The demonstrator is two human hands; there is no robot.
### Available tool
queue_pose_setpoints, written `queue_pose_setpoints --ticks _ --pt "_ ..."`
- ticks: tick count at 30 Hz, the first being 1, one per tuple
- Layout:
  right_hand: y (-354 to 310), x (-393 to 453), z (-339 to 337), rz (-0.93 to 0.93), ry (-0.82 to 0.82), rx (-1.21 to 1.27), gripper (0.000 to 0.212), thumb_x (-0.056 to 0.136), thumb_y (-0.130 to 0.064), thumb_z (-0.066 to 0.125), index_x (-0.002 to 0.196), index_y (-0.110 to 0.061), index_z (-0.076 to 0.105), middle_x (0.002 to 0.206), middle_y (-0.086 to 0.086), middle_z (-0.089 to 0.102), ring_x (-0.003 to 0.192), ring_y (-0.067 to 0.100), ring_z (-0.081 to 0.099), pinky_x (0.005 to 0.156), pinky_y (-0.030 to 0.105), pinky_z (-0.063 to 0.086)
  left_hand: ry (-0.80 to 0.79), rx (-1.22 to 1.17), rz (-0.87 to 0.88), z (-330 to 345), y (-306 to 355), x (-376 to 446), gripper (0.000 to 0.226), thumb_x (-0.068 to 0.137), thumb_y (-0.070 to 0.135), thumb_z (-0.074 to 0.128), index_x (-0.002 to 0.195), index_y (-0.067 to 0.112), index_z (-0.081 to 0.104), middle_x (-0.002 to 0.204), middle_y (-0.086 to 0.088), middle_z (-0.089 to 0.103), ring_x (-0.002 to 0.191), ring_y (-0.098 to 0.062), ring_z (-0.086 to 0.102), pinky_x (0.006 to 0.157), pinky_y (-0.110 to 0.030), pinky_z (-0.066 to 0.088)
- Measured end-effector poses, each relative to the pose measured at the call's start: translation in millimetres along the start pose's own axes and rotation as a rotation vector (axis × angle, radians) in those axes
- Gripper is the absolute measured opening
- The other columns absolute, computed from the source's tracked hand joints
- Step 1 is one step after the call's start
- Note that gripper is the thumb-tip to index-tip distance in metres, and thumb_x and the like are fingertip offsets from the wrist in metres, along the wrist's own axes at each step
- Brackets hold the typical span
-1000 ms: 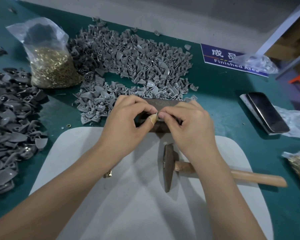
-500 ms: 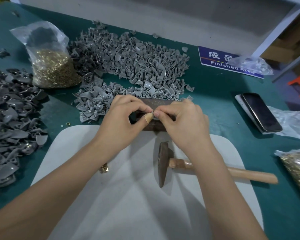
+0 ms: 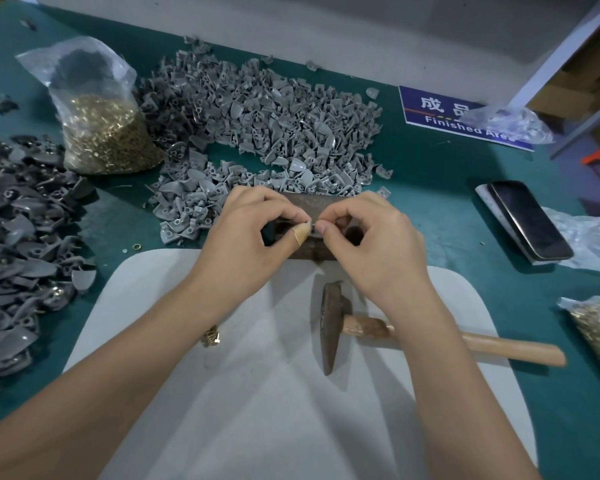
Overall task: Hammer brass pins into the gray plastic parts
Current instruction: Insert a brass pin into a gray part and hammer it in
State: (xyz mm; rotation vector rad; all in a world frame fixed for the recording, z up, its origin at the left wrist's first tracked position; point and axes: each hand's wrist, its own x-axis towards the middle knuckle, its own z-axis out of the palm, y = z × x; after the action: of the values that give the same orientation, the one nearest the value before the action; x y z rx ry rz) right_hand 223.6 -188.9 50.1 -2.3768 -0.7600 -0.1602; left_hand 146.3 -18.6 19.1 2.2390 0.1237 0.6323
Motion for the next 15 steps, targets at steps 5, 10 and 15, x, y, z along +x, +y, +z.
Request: queue_pose_setpoints --ticks 5,10,15 --pt "-6 -1 1 -0.003 -0.014 -0.053 0.003 0.087 -0.041 0.068 0.086 -0.039 0.066 0.087 -0.02 0.058 0.082 0.0 0.052 0.065 0.02 0.038 0.001 0.011 0.01 0 0 0 0.009 0.09 0.032 0.074 0.099 0.032 0.074 0.101 0.015 0.063 0.109 -0.011 0.051 0.092 -0.01 0.032" --pt "-11 0 -5 -0.027 -0.02 -0.08 0.002 0.09 -0.035 0.069 0.089 -0.037 0.07 0.086 -0.016 0.057 0.084 0.002 0.05 0.062 0.026 0.036 -0.008 0.04 0.063 -1 1 1 0.011 0.092 0.032 0.072 0.102 0.029 0.075 0.099 0.016 0.066 0.104 -0.012 0.05 0.091 -0.015 0.034" --pt "-26 -3 -2 -0.139 -0.001 -0.35 0.008 0.097 -0.033 0.06 0.094 -0.031 0.067 0.099 -0.01 0.06 0.091 0.014 0.061 0.059 0.029 0.031 0.026 0.074 0.014 1 2 1 0.012 0.09 0.035 0.074 0.1 0.029 0.077 0.095 0.015 0.066 0.1 -0.011 0.05 0.086 -0.027 0.042"
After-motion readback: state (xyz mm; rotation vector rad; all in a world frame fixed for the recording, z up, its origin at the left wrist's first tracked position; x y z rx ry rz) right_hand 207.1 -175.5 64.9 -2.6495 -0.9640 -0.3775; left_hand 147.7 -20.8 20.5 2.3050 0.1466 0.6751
